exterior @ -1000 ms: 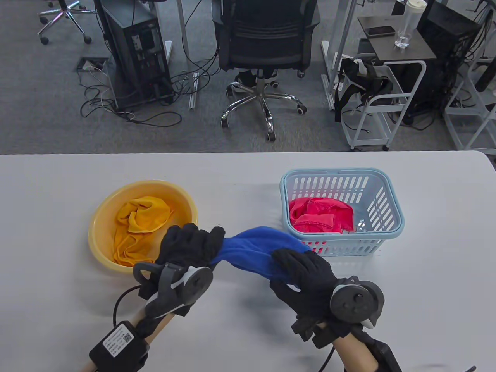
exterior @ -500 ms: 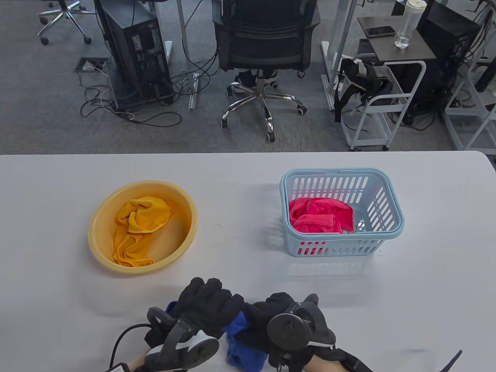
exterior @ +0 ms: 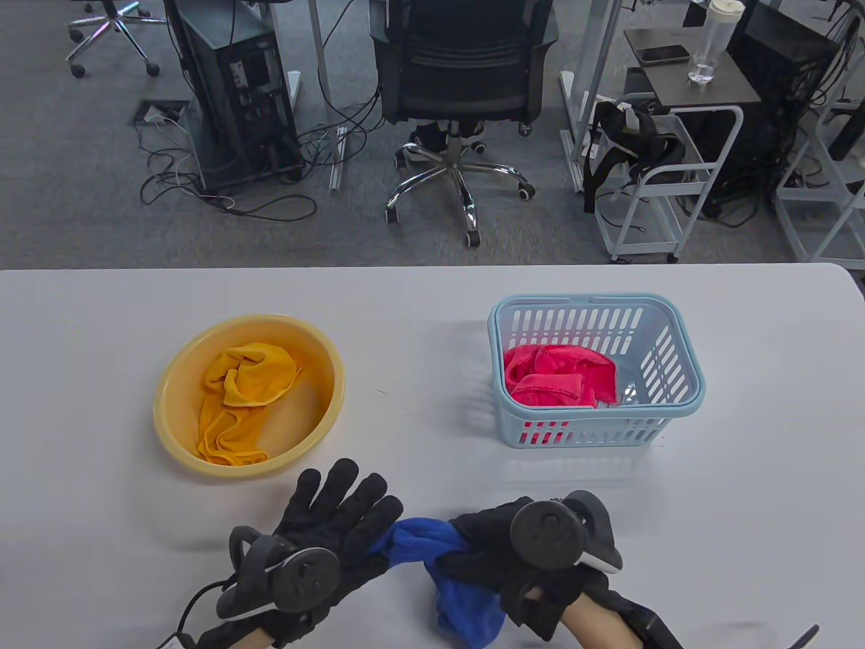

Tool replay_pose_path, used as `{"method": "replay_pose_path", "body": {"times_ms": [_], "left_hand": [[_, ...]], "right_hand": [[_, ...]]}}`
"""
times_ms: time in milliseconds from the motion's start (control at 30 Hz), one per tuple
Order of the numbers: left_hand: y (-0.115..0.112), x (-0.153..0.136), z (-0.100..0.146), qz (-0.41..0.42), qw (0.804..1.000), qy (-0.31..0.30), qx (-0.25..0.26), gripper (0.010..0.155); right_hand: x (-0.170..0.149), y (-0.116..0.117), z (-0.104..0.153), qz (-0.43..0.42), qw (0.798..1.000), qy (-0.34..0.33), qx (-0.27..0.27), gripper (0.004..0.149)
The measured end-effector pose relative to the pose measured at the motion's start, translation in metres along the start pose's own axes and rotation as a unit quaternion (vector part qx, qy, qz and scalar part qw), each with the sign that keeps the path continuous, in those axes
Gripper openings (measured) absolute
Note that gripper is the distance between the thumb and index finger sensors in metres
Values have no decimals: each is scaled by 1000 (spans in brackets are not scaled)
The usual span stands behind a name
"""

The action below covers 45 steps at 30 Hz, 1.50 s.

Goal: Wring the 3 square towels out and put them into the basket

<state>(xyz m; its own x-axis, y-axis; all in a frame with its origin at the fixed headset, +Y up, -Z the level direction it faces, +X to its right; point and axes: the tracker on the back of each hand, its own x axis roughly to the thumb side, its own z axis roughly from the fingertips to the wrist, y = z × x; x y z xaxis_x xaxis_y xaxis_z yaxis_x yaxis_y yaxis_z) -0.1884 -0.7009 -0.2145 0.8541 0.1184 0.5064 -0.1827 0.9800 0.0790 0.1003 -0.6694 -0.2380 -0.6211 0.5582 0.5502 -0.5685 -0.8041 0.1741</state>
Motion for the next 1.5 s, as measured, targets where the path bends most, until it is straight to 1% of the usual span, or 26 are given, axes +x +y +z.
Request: {"method": "replay_pose_path", "body": {"times_ms": [33,67,167,200,267,333,400,433,467,533,633,733,833,867,900,933,967,1000,1033,1067,1100,1133,1200,1300,1400,1500], "left_hand": [[0,-3,-1,-17,1000,12,-22,73],[-2,-5,-1,-21,999,18,-30,74],[-4,-12,-3,-13,999,32,-42,75],[-3,-14,-4,-9,998,37,-45,75],[-4,-17,-3,-4,998,36,-43,78],[-5,-17,-4,10,999,32,-42,78],[-6,-15,-4,4,998,27,-55,78],[-7,-14,-3,0,998,26,-57,77],[-8,-13,-3,-2,998,25,-59,78],[-8,-12,-3,-5,998,23,-64,79],[-10,-11,-3,-4,997,22,-69,80],[-10,-12,-3,-2,997,22,-73,78],[-10,-11,-3,1,997,25,-77,75],[-10,-11,-3,-4,997,26,-78,75],[-10,-11,-3,-6,997,27,-77,75],[-10,-11,-3,-6,997,26,-77,75],[-11,-10,-4,-5,997,26,-77,75],[-11,-11,-4,-4,997,26,-78,75],[-11,-11,-4,-5,997,27,-79,76],[-11,-11,-4,-6,997,26,-79,76],[-11,-11,-4,-6,996,26,-80,76],[-11,-11,-4,-7,996,26,-81,76],[-12,-12,-4,-8,996,26,-83,76],[-14,-12,-5,-9,995,30,-90,76],[-14,-12,-5,-9,996,32,-88,76],[-13,-11,-4,-10,996,33,-85,77]], "right_hand": [[-1,-7,2,-21,1000,0,-16,59],[-1,-11,3,-34,999,-1,-33,59],[-3,-29,8,-55,995,-3,-84,60],[-6,-35,10,-79,991,1,-107,60],[-11,-47,9,-142,982,4,-129,61],[-17,-62,5,-205,970,10,-129,61],[-24,-79,-1,-292,949,13,-116,62],[-27,-86,-2,-306,944,18,-118,62],[-29,-93,-4,-307,943,24,-127,63],[-36,-112,-7,-295,937,37,-184,63],[-43,-137,-11,-285,928,53,-232,64],[-55,-164,-15,-253,915,74,-305,63],[-69,-182,-22,-214,906,93,-352,63],[-78,-185,-27,-204,907,96,-357,64],[-84,-186,-30,-199,907,101,-357,64],[-92,-184,-35,-170,911,142,-347,67],[-101,-180,-40,-115,928,186,-302,70],[-108,-176,-43,-74,939,217,-257,74],[-114,-167,-45,-14,947,262,-187,77],[-114,-156,-44,39,952,270,-138,76],[-111,-147,-44,68,959,248,-120,73],[-102,-135,-42,89,965,215,-117,71],[-81,-116,-37,110,976,151,-109,72],[-48,-90,-25,119,985,84,-91,72],[-20,-68,-10,138,987,27,-77,72],[-3,-42,5,149,987,-16,-56,72]]}}
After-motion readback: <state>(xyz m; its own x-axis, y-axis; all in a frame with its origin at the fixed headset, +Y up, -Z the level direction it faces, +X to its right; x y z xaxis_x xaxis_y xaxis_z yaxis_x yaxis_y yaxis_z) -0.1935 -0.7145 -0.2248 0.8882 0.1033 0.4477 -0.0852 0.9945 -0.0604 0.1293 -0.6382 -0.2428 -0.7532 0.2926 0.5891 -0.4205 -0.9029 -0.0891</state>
